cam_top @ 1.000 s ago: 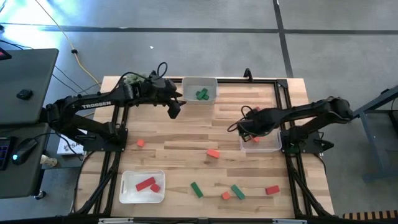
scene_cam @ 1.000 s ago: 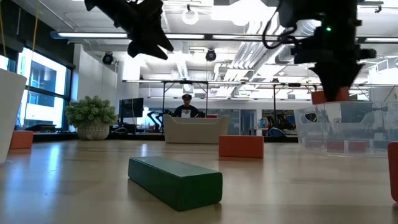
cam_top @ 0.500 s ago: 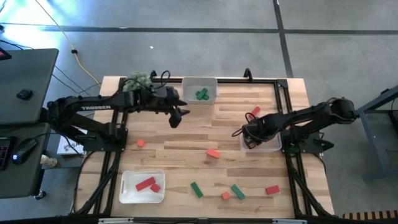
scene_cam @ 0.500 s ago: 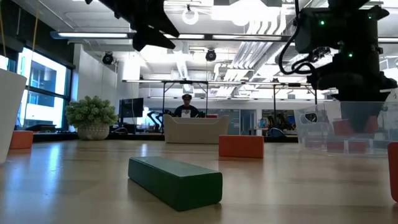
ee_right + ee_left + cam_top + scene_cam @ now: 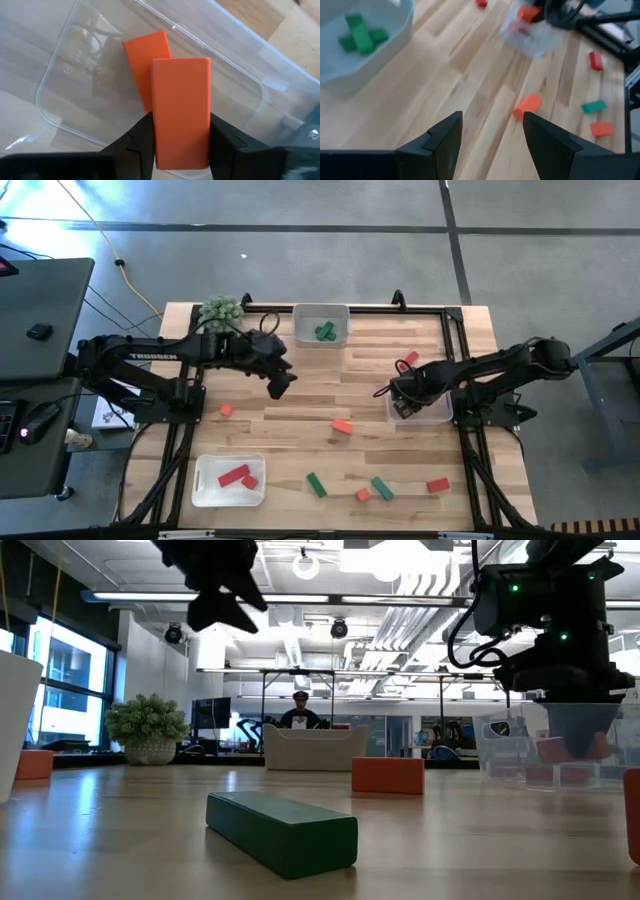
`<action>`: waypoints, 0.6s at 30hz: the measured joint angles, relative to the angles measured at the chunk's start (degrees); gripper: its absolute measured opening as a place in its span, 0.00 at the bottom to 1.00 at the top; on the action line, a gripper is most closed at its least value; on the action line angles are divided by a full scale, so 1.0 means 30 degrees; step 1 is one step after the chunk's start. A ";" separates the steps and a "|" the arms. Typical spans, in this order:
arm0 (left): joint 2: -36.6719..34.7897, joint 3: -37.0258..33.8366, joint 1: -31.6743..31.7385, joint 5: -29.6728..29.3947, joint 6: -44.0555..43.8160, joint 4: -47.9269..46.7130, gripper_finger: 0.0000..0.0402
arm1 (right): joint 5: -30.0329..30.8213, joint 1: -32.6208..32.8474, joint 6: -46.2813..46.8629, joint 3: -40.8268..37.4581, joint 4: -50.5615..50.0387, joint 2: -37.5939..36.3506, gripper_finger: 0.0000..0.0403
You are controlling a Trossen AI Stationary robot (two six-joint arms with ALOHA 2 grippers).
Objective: Sort & place blocks by color
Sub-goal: Put the orange block into the transparent bin
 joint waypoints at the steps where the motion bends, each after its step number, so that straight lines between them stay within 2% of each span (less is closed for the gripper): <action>1: 0.0000 0.0000 -0.0142 -0.0178 -0.0270 -0.0371 0.50 | -0.0043 -0.0106 -0.0192 0.0000 0.0005 -0.0002 0.31; 11: 0.0000 0.0000 -0.1348 -0.1756 -0.3234 -0.4627 0.50 | -0.0174 -0.0392 -0.1698 0.0004 0.0044 0.0003 0.39; 18: 0.0000 0.0000 -0.2008 -0.1883 -0.4687 -0.5739 0.50 | 0.0202 -0.0392 -0.2218 -0.0001 0.0175 0.0003 0.45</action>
